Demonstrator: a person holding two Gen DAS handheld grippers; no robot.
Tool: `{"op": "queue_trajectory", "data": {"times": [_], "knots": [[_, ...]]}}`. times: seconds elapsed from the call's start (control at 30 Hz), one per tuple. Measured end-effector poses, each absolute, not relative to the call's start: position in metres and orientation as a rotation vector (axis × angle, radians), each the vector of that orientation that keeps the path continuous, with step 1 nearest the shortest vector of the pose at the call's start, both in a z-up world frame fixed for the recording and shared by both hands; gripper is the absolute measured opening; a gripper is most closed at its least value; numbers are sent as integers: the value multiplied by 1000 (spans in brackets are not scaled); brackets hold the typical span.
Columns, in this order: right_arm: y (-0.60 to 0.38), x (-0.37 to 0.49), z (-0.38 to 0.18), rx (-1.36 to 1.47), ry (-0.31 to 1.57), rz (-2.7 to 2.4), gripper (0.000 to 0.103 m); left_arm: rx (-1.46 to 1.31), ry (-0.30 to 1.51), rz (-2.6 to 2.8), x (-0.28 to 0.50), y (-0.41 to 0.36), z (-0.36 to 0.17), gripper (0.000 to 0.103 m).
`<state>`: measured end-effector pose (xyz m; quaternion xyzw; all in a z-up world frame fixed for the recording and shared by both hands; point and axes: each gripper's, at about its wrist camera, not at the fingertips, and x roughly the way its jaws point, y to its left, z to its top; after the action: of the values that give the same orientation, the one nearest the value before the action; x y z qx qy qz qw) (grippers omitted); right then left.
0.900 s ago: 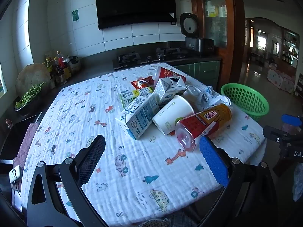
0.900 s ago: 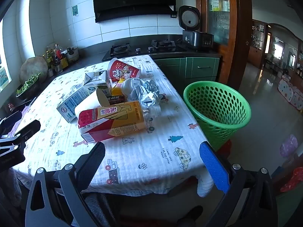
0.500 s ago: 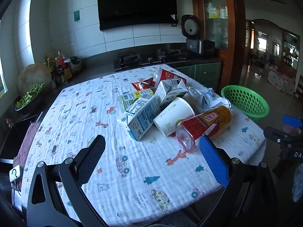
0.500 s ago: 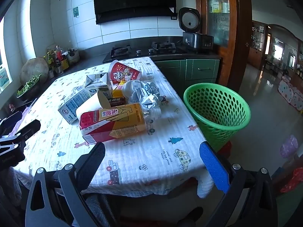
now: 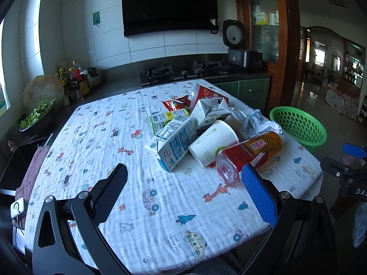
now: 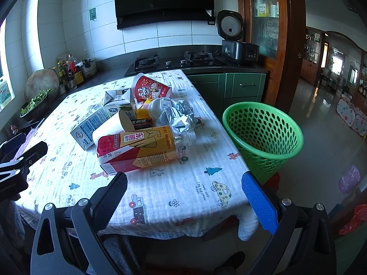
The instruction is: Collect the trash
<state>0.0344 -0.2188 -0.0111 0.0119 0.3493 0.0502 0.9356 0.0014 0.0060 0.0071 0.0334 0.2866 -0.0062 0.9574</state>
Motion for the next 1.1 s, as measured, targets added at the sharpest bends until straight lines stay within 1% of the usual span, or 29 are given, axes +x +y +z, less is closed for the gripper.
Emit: {"op": "queue_trajectory", "data": {"times": [1.1], "knots": [[-224, 37, -11, 29, 703, 93, 97, 59, 567, -7, 2, 4, 8, 98]]}}
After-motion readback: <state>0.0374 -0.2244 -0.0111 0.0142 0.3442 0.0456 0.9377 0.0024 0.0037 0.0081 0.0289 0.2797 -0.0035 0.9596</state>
